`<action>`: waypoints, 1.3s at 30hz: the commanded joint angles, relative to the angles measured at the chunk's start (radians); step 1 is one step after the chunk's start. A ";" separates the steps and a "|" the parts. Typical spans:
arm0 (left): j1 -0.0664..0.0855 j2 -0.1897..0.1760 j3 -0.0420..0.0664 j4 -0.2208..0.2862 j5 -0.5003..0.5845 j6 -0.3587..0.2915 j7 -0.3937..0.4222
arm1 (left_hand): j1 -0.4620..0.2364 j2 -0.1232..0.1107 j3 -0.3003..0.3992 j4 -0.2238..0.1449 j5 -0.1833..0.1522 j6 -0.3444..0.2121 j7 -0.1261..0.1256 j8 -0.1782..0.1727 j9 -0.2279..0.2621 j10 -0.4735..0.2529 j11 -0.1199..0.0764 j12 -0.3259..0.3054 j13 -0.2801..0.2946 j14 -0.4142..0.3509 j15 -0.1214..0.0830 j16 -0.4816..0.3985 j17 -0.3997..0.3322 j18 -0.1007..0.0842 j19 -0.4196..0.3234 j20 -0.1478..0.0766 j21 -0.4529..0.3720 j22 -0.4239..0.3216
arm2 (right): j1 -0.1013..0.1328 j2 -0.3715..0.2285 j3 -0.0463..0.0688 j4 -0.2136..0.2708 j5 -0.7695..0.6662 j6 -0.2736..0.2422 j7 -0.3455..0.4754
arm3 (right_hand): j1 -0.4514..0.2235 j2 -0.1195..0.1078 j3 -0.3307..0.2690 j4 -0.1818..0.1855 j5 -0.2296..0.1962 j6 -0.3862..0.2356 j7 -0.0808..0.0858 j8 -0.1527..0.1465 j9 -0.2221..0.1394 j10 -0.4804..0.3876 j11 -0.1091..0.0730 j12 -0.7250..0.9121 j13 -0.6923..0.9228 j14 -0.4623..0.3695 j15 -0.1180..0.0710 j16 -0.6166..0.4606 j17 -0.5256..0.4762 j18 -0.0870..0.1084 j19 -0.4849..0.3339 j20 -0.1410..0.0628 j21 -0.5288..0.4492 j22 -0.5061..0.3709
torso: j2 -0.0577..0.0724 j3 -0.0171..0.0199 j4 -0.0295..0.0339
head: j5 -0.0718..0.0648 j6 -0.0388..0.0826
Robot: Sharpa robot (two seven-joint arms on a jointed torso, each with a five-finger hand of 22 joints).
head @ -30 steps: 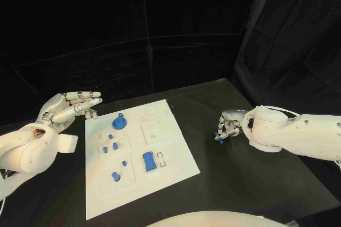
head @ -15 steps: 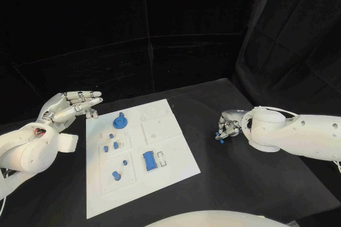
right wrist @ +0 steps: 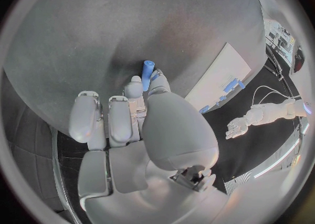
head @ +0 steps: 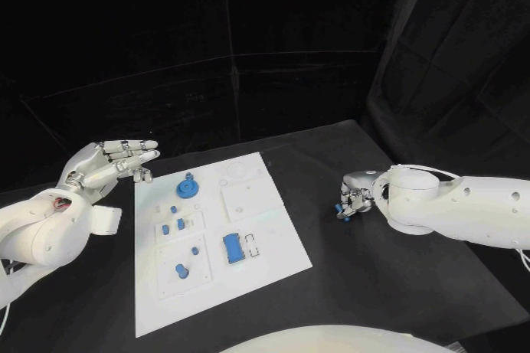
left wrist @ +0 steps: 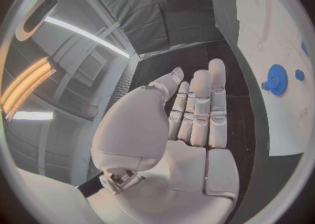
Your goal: Assemble the parts on the task board
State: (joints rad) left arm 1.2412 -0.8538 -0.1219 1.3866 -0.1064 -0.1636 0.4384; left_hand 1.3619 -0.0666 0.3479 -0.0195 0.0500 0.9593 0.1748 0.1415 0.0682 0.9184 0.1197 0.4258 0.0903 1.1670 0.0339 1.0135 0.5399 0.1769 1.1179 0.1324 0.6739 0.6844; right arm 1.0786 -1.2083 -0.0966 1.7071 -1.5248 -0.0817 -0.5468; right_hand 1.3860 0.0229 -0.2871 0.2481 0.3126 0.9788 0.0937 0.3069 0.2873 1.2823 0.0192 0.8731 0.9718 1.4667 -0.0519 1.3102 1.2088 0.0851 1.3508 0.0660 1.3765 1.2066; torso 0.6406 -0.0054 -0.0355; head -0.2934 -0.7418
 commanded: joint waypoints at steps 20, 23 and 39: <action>0.001 -0.002 0.001 0.002 0.003 0.011 0.002 | -0.005 0.005 -0.006 -0.002 0.000 -0.001 0.003 0.003 0.000 -0.008 -0.002 0.003 -0.002 -0.009 0.000 -0.004 -0.001 0.006 0.001 0.002 -0.007 -0.001 | -0.028 0.022 -0.007 0.012 -0.088 0.033 -0.020 | 0.156 0.073 0.126 -0.080 -0.100 0.039 -0.005 -0.037 -0.030 -0.005 -0.014 -0.027 -0.012 0.040 -0.009 0.003 0.017 -0.007 0.005 -0.015 -0.001 0.012 | -0.001 0.0005 -0.0018 | 0.002 0.001; 0.001 -0.002 0.001 0.003 0.003 0.011 0.002 | -0.005 0.005 -0.006 -0.002 0.000 -0.001 0.003 0.003 0.000 -0.008 -0.002 0.003 -0.002 -0.009 0.000 -0.004 -0.001 0.006 0.001 0.002 -0.007 -0.001 | -0.029 0.010 -0.007 0.027 -0.055 -0.005 -0.022 | 0.147 0.069 0.148 -0.071 -0.057 0.044 -0.006 -0.047 -0.036 -0.003 -0.015 -0.026 -0.011 0.041 -0.011 0.006 0.021 -0.008 0.007 -0.016 0.002 0.016 | 0.000 0.0005 -0.0007 | 0.002 0.001; -0.002 0.002 0.001 0.000 0.003 0.014 0.000 | -0.005 0.006 -0.006 -0.002 0.000 0.000 0.003 0.005 0.000 -0.010 -0.002 0.006 -0.002 -0.010 0.000 -0.003 -0.003 0.007 0.001 0.002 -0.008 -0.003 | -0.023 -0.072 -0.005 0.190 0.195 -0.240 -0.003 | 0.046 -0.059 0.386 0.038 0.033 0.076 -0.007 -0.094 -0.063 0.018 -0.015 -0.007 0.010 0.046 -0.012 0.020 0.045 -0.011 0.017 -0.017 0.011 0.033 | -0.001 -0.0016 0.0020 | 0.011 0.017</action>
State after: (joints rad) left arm 1.2383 -0.8531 -0.1220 1.3857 -0.1064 -0.1610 0.4354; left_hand 1.3619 -0.0666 0.3479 -0.0195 0.0500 0.9593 0.1749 0.1414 0.0682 0.9148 0.1161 0.4258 0.0903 1.1670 0.0339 1.0136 0.5382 0.1769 1.1179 0.1324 0.6698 0.6828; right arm 1.0535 -1.2791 -0.1019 1.8827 -1.4197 -0.2414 -0.5648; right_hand 1.4313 -0.0267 0.0911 0.2853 0.3413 1.0480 0.0846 0.2185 0.2250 1.2956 0.0035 0.8624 0.9809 1.4667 -0.0595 1.3242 1.2522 0.0851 1.3615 0.0478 1.3813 1.2381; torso 0.6394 -0.0063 -0.0337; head -0.2888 -0.7270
